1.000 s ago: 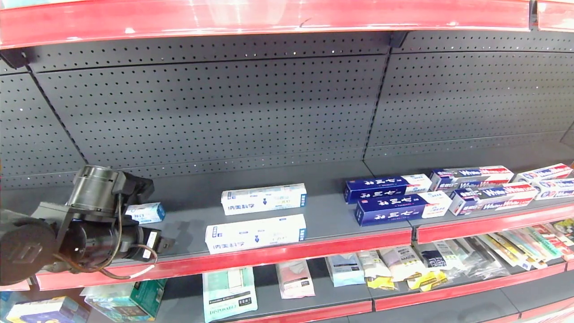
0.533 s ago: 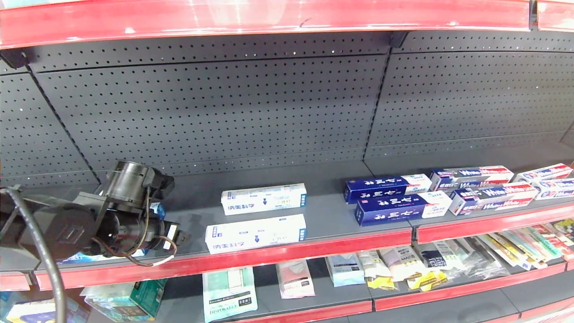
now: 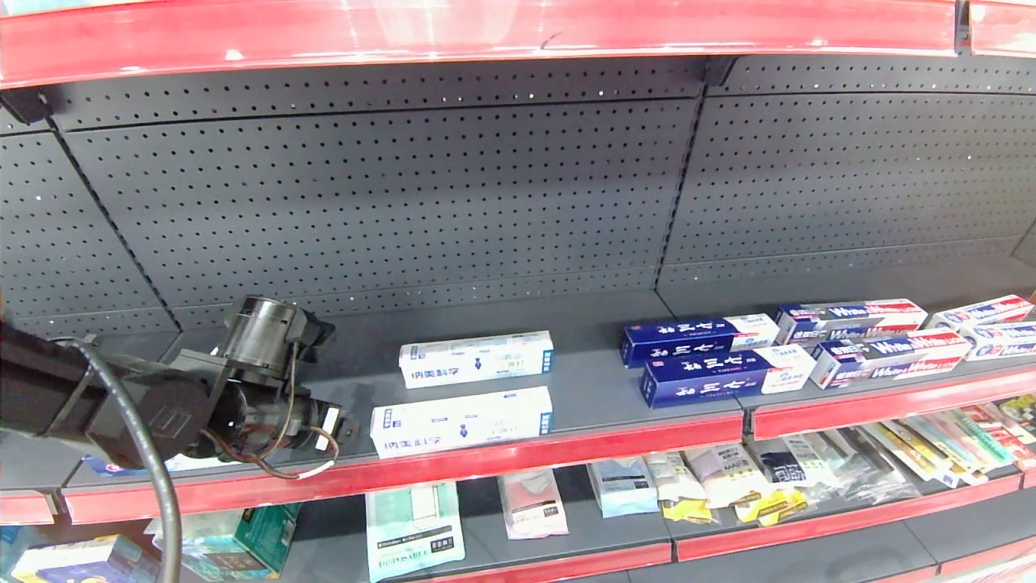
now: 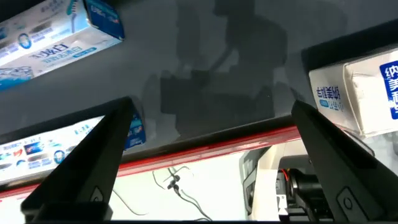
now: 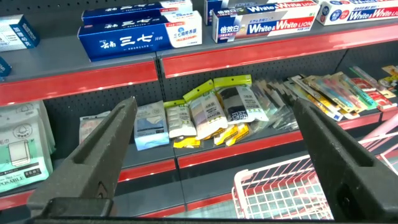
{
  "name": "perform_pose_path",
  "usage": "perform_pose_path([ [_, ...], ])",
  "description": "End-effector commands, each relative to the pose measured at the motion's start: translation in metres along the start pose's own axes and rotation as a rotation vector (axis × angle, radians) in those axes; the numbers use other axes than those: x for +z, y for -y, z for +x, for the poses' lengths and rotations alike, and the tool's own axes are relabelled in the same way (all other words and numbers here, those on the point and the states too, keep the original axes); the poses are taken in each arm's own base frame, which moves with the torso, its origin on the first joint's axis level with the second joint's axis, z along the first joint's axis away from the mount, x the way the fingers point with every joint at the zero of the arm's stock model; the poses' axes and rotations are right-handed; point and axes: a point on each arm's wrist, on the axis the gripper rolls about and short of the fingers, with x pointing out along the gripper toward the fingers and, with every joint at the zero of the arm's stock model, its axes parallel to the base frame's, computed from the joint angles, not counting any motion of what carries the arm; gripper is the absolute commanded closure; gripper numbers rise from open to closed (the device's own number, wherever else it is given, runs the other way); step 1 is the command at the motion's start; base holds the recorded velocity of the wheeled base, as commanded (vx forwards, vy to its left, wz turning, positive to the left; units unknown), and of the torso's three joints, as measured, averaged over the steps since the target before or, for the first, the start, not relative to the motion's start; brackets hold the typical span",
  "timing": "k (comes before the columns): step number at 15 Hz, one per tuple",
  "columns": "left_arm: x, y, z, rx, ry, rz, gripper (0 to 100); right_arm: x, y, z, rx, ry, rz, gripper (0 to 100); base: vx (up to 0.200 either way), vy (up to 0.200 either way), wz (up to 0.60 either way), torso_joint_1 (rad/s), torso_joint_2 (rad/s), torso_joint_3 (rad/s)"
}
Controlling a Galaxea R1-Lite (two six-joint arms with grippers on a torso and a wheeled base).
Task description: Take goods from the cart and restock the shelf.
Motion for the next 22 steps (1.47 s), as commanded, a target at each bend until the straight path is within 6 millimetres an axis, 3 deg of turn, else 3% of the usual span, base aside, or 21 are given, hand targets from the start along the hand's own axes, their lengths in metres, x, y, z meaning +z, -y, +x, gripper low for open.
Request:
perform_pose_path([
  [1, 0.002, 0.003, 0.003, -0.004, 0.0, 0.005, 0, 0.0, 0.0, 0.0, 0.0, -0.002, 0.0, 0, 0.0, 0.0, 0.0, 0.0, 0.0, 0.0],
  [22, 0.013, 0.02, 0.005, -0.034, 0.031, 0.04, 0, 0.0, 0.0, 0.0, 0.0, -0.002, 0.0, 0, 0.0, 0.0, 0.0, 0.0, 0.0, 0.0],
])
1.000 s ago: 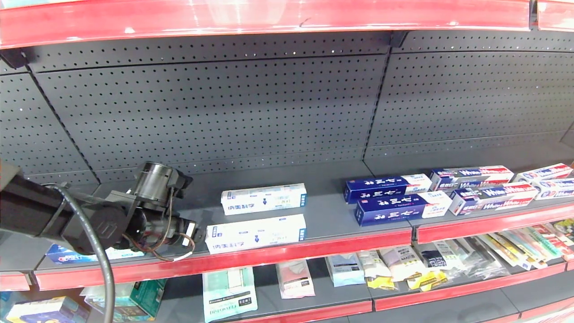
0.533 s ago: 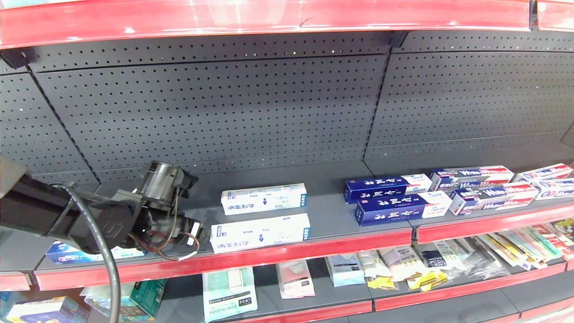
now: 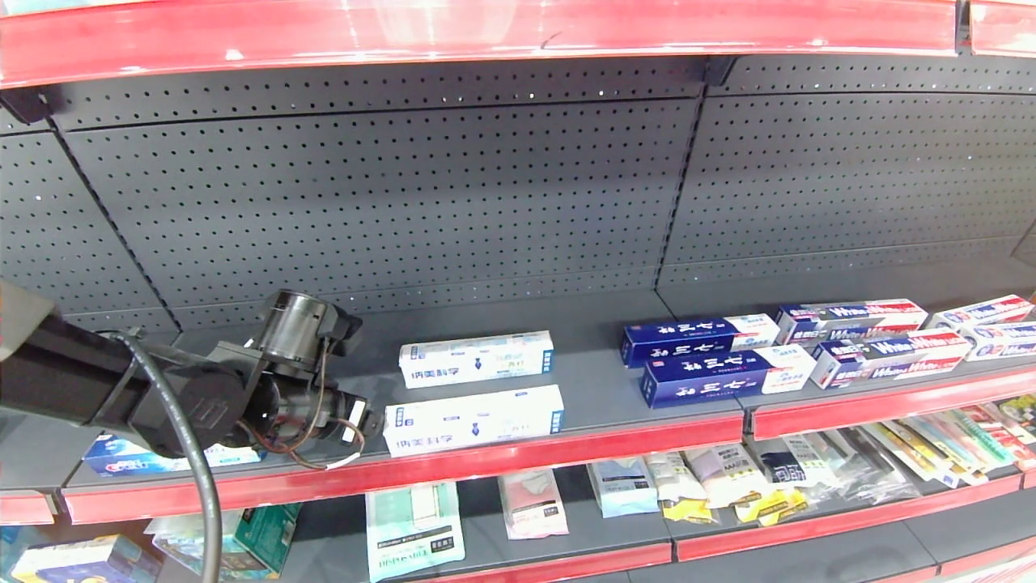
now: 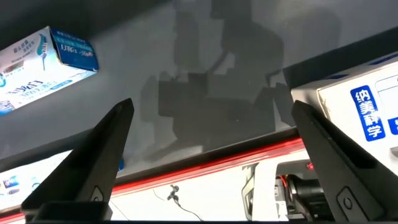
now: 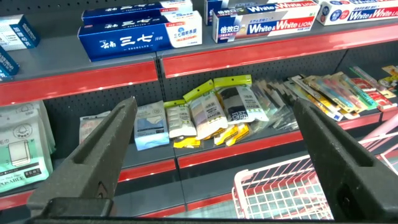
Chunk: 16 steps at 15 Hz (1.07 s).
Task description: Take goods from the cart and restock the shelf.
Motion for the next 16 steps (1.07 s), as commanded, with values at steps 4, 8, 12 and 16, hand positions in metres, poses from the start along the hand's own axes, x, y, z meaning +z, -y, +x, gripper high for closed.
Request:
perform_pose_path([
  [4, 0.0003, 0.0008, -0.0005, -0.001, 0.002, 0.002, 0, 0.0003, 0.0, 0.0001, 0.0, -0.001, 0.0, 0, 0.0, 0.0, 0.0, 0.0, 0.0, 0.0],
  [8, 0.0003, 0.0044, -0.0014, -0.007, 0.005, -0.008, 0, -0.0002, 0.0, 0.0002, 0.0, -0.002, 0.0, 0, 0.0, 0.0, 0.0, 0.0, 0.0, 0.0],
  [12, 0.0023, 0.0041, -0.0022, -0.001, 0.012, -0.01, 0, 0.0003, 0.0, 0.0001, 0.0, -0.001, 0.0, 0, 0.0, 0.0, 0.0, 0.0, 0.0, 0.0],
  [16, 0.0055, 0.0036, -0.0039, 0.0, 0.026, -0.013, 0, 0.0003, 0.0, 0.0001, 0.0, -0.001, 0.0, 0, 0.0, 0.0, 0.0, 0.0, 0.0, 0.0],
])
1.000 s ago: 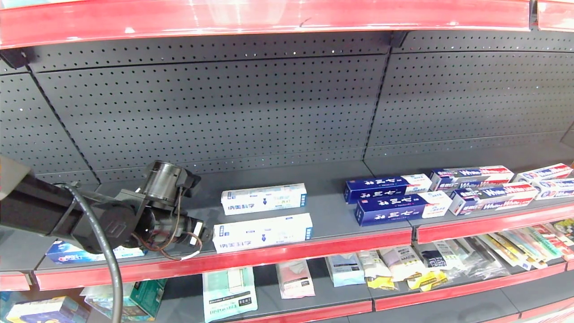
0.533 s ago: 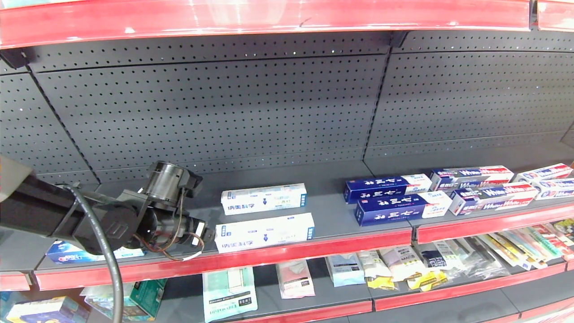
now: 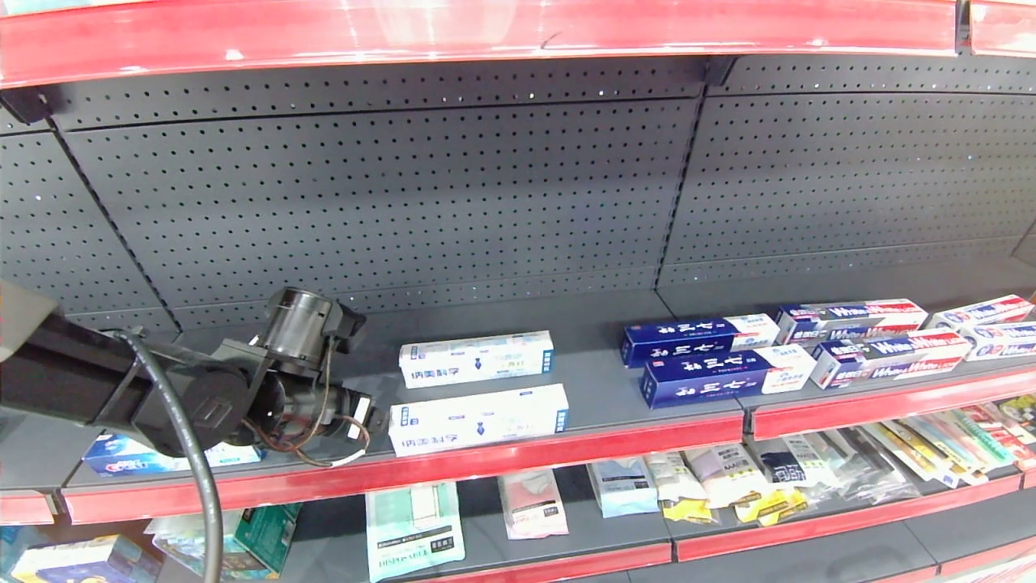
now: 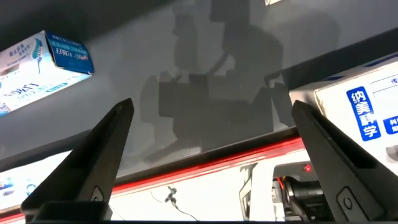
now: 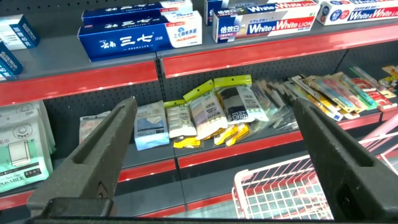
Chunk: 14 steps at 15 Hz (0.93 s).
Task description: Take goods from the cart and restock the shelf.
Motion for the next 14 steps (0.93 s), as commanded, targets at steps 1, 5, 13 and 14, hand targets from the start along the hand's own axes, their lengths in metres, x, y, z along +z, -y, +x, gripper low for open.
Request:
perform_pose_path([
  [1, 0.004, -0.004, -0.007, 0.013, 0.026, -0.006, 0, 0.0, 0.0, 0.0, 0.0, -0.001, 0.0, 0, 0.0, 0.0, 0.0, 0.0, 0.0, 0.0],
  [5, 0.0, -0.047, -0.063, 0.083, 0.134, -0.054, 0, 0.0, 0.0, 0.0, 0.0, -0.002, 0.0, 0, 0.0, 0.0, 0.0, 0.0, 0.0, 0.0],
  [13, -0.161, -0.068, -0.211, 0.088, 0.455, -0.15, 0, 0.0, 0.0, 0.0, 0.0, -0.002, 0.0, 0, 0.0, 0.0, 0.0, 0.0, 0.0, 0.0],
  [14, -0.175, -0.062, -0.217, 0.063, 0.509, -0.18, 0, 0.0, 0.0, 0.0, 0.0, -0.002, 0.0, 0, 0.0, 0.0, 0.0, 0.0, 0.0, 0.0],
])
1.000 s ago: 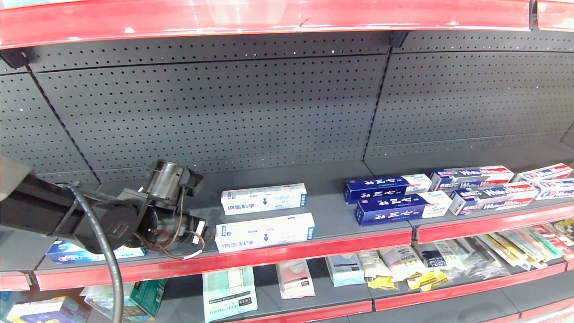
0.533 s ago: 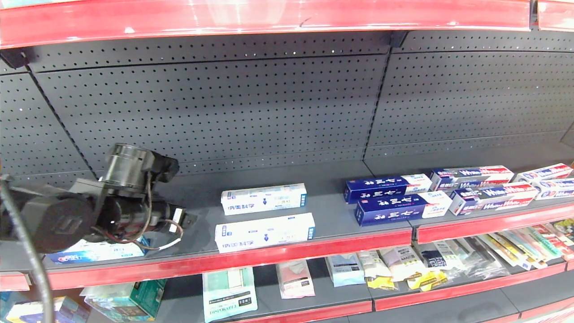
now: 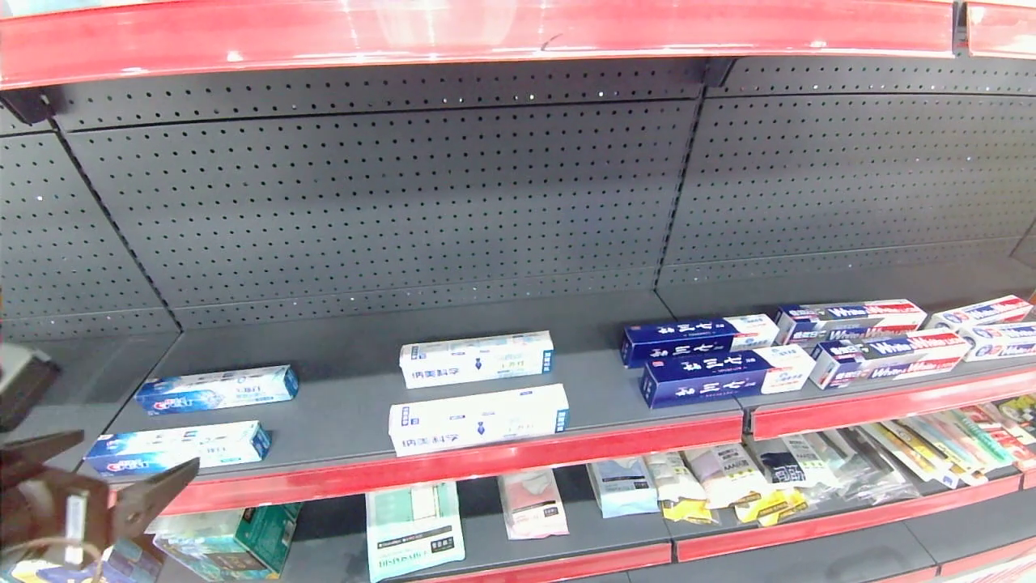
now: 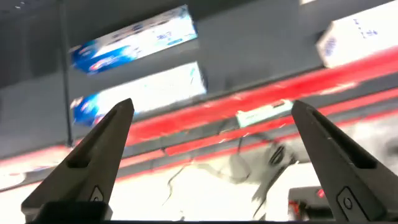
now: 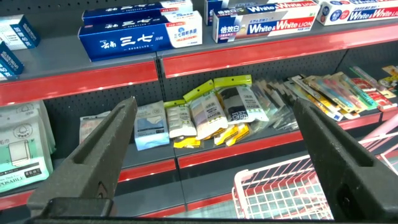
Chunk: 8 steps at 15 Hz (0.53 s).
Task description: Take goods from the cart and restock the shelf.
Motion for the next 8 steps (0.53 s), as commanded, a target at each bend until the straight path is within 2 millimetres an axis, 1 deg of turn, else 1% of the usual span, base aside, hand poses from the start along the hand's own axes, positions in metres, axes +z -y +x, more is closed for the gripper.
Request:
perform_pose_path([
  [1, -0.068, 0.01, -0.067, -0.015, 0.259, -0.092, 0, 0.0, 0.0, 0.0, 0.0, 0.0, 0.0, 0, 0.0, 0.0, 0.0, 0.0, 0.0, 0.0],
  [2, -0.07, 0.011, -0.068, -0.019, 0.27, -0.092, 0, 0.0, 0.0, 0.0, 0.0, -0.002, 0.0, 0, 0.0, 0.0, 0.0, 0.0, 0.0, 0.0],
  [3, -0.11, 0.022, -0.073, -0.036, 0.369, -0.08, 0, 0.0, 0.0, 0.0, 0.0, 0.0, 0.0, 0, 0.0, 0.0, 0.0, 0.0, 0.0, 0.0],
  [4, -0.136, 0.027, -0.068, -0.033, 0.412, -0.062, 0, 0.0, 0.0, 0.0, 0.0, 0.0, 0.0, 0, 0.0, 0.0, 0.0, 0.0, 0.0, 0.0],
  [5, -0.137, 0.027, -0.063, -0.016, 0.417, -0.064, 0, 0.0, 0.0, 0.0, 0.0, 0.0, 0.0, 0, 0.0, 0.0, 0.0, 0.0, 0.0, 0.0],
  [6, -0.137, 0.026, -0.061, 0.001, 0.453, -0.056, 0, 0.0, 0.0, 0.0, 0.0, 0.0, 0.0, 0, 0.0, 0.0, 0.0, 0.0, 0.0, 0.0],
  [8, -0.137, 0.026, -0.059, 0.006, 0.456, -0.035, 0, 0.0, 0.0, 0.0, 0.0, -0.002, 0.0, 0, 0.0, 0.0, 0.0, 0.0, 0.0, 0.0],
])
